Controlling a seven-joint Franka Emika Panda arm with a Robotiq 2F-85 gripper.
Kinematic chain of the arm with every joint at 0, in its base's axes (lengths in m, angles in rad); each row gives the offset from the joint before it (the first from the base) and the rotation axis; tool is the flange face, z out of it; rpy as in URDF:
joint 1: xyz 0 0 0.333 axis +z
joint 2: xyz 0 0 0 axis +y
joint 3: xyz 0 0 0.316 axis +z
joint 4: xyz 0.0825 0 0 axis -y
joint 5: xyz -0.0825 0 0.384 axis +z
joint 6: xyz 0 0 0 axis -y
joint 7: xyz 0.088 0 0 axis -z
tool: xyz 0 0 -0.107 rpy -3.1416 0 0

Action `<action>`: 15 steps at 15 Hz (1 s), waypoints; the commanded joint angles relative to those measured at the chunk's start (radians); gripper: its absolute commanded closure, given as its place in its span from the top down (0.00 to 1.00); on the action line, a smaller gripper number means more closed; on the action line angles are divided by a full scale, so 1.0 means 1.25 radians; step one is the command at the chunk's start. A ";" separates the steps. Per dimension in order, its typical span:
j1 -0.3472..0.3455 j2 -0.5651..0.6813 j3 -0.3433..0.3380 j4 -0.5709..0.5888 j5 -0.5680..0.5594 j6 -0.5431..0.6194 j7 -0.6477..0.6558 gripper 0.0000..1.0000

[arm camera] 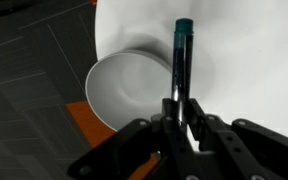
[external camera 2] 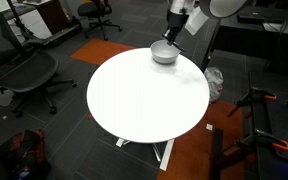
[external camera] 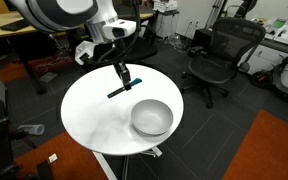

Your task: Put the green marker in the grey bowl

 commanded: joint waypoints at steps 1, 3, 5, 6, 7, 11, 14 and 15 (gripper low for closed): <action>-0.034 0.029 -0.008 0.067 -0.005 -0.040 -0.013 0.05; -0.052 0.051 -0.010 0.101 0.005 -0.048 -0.022 0.05; -0.069 0.079 -0.009 0.136 0.017 -0.053 -0.035 0.05; -0.076 0.096 -0.007 0.154 0.024 -0.056 -0.042 0.05; -0.085 0.112 -0.003 0.170 0.036 -0.057 -0.057 0.05; -0.123 0.179 0.019 0.227 0.121 -0.057 -0.128 0.05; -0.141 0.218 0.026 0.260 0.170 -0.061 -0.166 0.05; -0.145 0.228 0.027 0.270 0.180 -0.062 -0.173 0.05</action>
